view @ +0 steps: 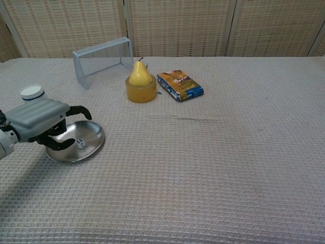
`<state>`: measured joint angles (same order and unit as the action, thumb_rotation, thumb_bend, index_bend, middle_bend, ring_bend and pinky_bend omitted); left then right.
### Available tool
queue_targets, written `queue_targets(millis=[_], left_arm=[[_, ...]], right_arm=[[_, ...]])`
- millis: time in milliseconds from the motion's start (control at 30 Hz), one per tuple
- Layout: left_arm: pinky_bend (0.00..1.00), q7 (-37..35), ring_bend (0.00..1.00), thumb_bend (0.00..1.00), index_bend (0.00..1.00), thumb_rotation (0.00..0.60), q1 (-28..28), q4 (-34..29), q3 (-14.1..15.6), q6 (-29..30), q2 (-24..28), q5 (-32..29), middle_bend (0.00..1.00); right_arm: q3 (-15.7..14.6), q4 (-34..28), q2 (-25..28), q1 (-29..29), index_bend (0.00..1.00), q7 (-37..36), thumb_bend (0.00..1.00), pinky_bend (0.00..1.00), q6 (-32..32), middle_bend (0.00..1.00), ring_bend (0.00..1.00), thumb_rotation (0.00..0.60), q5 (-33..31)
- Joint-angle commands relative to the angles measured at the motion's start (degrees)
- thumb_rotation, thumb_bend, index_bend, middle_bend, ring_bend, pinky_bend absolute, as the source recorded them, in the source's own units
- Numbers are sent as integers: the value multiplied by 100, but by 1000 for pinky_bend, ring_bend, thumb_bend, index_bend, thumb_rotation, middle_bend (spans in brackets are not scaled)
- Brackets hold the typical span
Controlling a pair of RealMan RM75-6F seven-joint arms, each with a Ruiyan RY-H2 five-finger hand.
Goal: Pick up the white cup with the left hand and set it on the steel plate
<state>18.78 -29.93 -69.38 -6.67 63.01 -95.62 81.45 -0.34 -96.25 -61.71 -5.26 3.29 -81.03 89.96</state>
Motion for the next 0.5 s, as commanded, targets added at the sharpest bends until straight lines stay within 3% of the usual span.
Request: queue_targets(millis=[33,133,200,267,333,400,500], left_arm=[[896,-50,846,373,189,600,71,-247,-4,265,167,76,892],[833,-161,637,368,164,600,229,-644,-85,680,451,117,512],[772,-32,435,366,101,600,304,-816,-180,866,614,45,172],[720,167,350,366,47,600,338,-931,-312,931,740,-139,36],[719,331,346,359,9,600,313,-1039,-499,793,869,-518,0],[807,350,480,346,0,600,250,-964,-634,587,908,-833,0],[851,484,558,337,0,600,104,-794,-773,204,957,-1285,0]], right_arm=[[-10,-13,9,-4,0,-4,200,0,9,0,0,522,8],[-16,-31,33,12,0,-26,200,0,-31,0,0,523,32],[-21,-40,42,18,0,-28,200,0,-44,0,0,523,43],[-38,-49,47,18,0,-28,200,0,-36,0,0,523,65],[-58,-62,57,23,0,-30,200,0,-43,0,0,524,101],[-64,-75,66,34,0,-28,200,0,-71,0,0,525,123],[-63,-91,77,63,0,-28,200,0,-149,0,0,525,156]])
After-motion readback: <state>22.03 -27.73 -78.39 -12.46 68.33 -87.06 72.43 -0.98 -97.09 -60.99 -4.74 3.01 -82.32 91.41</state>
